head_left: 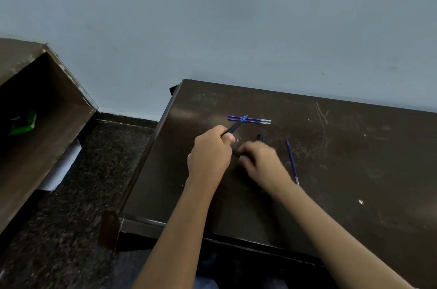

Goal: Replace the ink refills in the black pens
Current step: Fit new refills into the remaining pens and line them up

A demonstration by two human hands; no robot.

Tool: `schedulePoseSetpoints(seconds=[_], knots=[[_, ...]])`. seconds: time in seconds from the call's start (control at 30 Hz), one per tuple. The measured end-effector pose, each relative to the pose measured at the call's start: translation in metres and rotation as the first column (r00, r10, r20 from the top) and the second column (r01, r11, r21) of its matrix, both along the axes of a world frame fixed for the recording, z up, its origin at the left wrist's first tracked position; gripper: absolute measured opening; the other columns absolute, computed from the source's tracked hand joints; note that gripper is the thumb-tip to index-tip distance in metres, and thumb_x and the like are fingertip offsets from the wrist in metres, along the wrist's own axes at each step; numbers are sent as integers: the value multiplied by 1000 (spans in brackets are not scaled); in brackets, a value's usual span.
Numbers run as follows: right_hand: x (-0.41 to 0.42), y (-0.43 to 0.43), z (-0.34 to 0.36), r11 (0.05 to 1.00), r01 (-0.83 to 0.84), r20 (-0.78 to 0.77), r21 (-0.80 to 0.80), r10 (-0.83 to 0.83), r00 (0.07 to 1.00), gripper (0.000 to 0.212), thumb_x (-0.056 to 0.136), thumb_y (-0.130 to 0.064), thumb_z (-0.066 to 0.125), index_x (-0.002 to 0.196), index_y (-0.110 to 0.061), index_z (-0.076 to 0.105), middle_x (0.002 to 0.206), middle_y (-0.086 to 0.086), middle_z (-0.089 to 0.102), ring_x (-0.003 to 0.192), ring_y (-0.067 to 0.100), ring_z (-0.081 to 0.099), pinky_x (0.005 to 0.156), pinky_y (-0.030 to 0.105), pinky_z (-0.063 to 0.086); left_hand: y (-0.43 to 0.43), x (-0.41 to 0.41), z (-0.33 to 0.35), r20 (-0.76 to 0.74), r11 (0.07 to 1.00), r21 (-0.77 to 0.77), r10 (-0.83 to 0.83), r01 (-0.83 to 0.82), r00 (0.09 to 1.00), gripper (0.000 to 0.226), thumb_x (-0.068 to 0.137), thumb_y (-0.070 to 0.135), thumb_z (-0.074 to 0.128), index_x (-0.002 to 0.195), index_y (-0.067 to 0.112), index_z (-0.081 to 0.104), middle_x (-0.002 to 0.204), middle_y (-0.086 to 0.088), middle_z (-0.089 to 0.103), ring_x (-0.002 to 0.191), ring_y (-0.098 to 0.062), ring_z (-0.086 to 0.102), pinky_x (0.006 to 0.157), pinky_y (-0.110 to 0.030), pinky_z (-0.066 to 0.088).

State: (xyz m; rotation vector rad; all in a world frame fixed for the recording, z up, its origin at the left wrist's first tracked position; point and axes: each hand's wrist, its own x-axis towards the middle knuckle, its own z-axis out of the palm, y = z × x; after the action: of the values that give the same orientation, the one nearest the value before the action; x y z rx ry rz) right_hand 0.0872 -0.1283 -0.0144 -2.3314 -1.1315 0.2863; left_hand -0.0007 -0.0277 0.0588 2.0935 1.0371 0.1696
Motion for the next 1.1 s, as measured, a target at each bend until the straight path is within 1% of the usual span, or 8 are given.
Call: schedulePoseSetpoints(seconds=[0.1, 0.2, 0.47, 0.63, 0.73, 0.83, 1.0, 1.1], knots=[[19, -5, 22, 936, 231, -170, 264, -190, 967, 20, 85, -6, 60, 99, -18, 69, 89, -12, 59, 85, 7, 57, 86, 25, 46, -1, -1, -1, -23, 1000, -17, -2, 2, 1000, 21, 95, 28, 45, 100, 26, 66, 94, 2, 68, 89, -17, 61, 88, -45, 49], [34, -13, 41, 900, 281, -150, 334, -244, 958, 22, 85, -6, 60, 95, -23, 69, 91, -11, 58, 85, 1, 57, 84, 20, 44, -3, -1, -1, -18, 998, -60, -8, 7, 1000, 21, 94, 28, 45, 93, 30, 66, 88, 5, 66, 88, -16, 61, 91, -45, 47], [42, -16, 51, 914, 181, -16, 364, -188, 982, 26, 81, 0, 64, 95, -20, 73, 100, -1, 60, 85, -1, 53, 79, 3, 38, -5, 2, -4, -53, 995, -80, -57, 53, 997, 23, 94, 27, 46, 92, 33, 68, 94, -1, 67, 92, -18, 61, 93, -48, 46], [35, -10, 49, 955, -44, 92, 295, 17, 996, 27, 78, 5, 64, 94, -15, 74, 95, 0, 60, 86, 10, 55, 76, 2, 36, -6, 2, -5, -33, 994, -59, -94, 92, 995, 23, 94, 28, 46, 95, 31, 69, 93, -1, 67, 90, -20, 62, 92, -48, 47], [30, -8, 47, 957, -112, 91, 268, 91, 992, 26, 79, 6, 62, 92, -14, 72, 93, -2, 62, 84, 10, 56, 75, 5, 36, -7, 1, -6, -25, 994, 28, -104, 104, 994, 24, 94, 28, 48, 101, 24, 70, 92, -2, 68, 87, -19, 62, 88, -43, 50], [30, -9, 47, 958, -129, 95, 254, 108, 990, 25, 79, 5, 61, 91, -13, 72, 93, -2, 63, 84, 12, 58, 76, 14, 39, -8, -2, -5, -19, 985, 131, -107, 109, 994, 24, 93, 29, 50, 101, 21, 72, 89, 0, 69, 79, -13, 61, 70, -28, 47], [29, -9, 48, 974, -175, 88, 147, 163, 983, 22, 83, 4, 60, 95, -10, 72, 95, 6, 65, 87, 22, 60, 79, 26, 42, -11, -3, -3, -91, 977, 170, -116, 130, 989, 24, 93, 32, 51, 105, 24, 70, 95, 0, 68, 78, -11, 54, 70, -28, 43], [24, -10, 49, 974, -97, 20, 205, 95, 995, 25, 82, 3, 59, 96, -14, 70, 95, 2, 65, 88, 17, 60, 82, 30, 48, -13, -1, 0, -137, 986, 107, -112, 127, 984, 25, 94, 33, 48, 107, 25, 68, 99, 0, 67, 78, -10, 53, 64, -25, 39]])
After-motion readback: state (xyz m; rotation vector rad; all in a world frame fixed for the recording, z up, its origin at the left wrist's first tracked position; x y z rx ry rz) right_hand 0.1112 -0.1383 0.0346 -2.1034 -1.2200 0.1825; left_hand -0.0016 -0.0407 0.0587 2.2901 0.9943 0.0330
